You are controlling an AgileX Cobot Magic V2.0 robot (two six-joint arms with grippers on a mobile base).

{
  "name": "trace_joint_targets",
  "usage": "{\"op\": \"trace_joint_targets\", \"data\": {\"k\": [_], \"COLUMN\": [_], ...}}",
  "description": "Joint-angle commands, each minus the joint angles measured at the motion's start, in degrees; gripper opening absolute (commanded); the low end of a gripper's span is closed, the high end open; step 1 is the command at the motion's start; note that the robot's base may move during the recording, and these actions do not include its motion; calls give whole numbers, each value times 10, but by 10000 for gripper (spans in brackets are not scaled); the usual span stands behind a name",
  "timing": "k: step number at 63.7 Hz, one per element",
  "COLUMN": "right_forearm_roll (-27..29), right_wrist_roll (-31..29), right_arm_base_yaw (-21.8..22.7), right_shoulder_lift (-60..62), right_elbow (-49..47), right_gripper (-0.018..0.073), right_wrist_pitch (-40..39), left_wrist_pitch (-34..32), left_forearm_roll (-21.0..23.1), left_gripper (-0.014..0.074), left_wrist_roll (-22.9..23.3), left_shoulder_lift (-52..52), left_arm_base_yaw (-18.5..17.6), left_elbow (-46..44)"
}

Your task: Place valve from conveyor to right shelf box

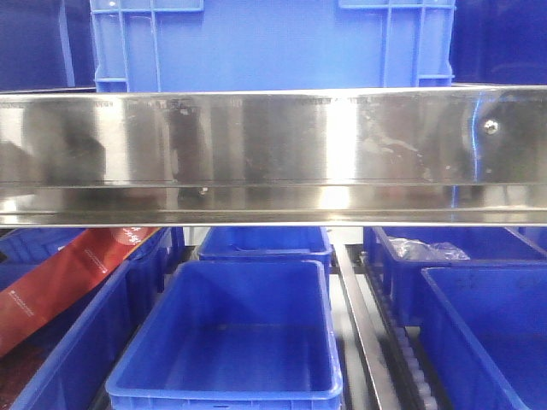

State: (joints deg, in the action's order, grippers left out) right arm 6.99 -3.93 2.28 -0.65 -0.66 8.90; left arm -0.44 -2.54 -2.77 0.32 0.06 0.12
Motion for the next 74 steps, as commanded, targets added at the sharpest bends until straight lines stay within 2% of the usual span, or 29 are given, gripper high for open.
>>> {"op": "trace_joint_targets", "data": {"k": [1,74], "right_forearm_roll": [-2,-12], "right_wrist_roll": [4,4], "right_arm_base_yaw": [3,3], "right_shoulder_lift": [6,6], "right_elbow": [7,7], "right_gripper": [-162,-162], "right_wrist_pitch": [-35,-43], "left_wrist_pitch": [-12,-12], "left_forearm_roll": [-2,-2], "left_gripper": [-111,-111], "left_wrist_roll": [6,6], "left_shoulder_lift": [-3,-3], "left_arm_base_yaw": [2,2], "left_elbow": [-1,-1]}}
